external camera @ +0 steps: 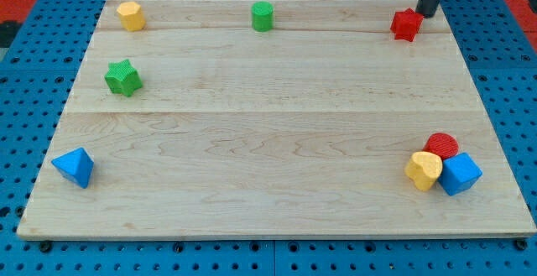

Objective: Move the red star above the yellow heart

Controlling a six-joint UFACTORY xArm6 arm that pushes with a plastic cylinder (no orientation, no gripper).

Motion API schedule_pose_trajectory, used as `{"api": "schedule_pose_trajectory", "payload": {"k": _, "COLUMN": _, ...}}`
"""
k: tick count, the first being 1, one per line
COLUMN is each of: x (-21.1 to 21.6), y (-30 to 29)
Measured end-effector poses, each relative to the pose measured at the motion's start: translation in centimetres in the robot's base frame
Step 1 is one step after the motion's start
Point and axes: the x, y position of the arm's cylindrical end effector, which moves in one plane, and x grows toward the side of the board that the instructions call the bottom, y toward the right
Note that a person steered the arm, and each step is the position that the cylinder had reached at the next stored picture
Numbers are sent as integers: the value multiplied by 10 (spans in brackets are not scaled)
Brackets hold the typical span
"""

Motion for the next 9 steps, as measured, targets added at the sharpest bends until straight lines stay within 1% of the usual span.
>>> {"api": "schedule_pose_trajectory", "payload": {"k": 1, "x": 46, "y": -22}}
{"api": "schedule_pose_trajectory", "payload": {"k": 2, "x": 38, "y": -17}}
{"api": "schedule_pose_trajectory", "payload": {"k": 3, "x": 0, "y": -7}}
{"api": "schedule_pose_trajectory", "payload": {"k": 4, "x": -30, "y": -14}}
{"api": "schedule_pose_trajectory", "payload": {"k": 5, "x": 2, "y": -56}}
{"api": "schedule_pose_trajectory", "payload": {"k": 6, "x": 71, "y": -69}}
{"api": "schedule_pose_trajectory", "payload": {"k": 7, "x": 71, "y": -69}}
{"api": "schedule_pose_trajectory", "payload": {"k": 8, "x": 36, "y": -69}}
{"api": "schedule_pose_trajectory", "payload": {"k": 9, "x": 60, "y": -67}}
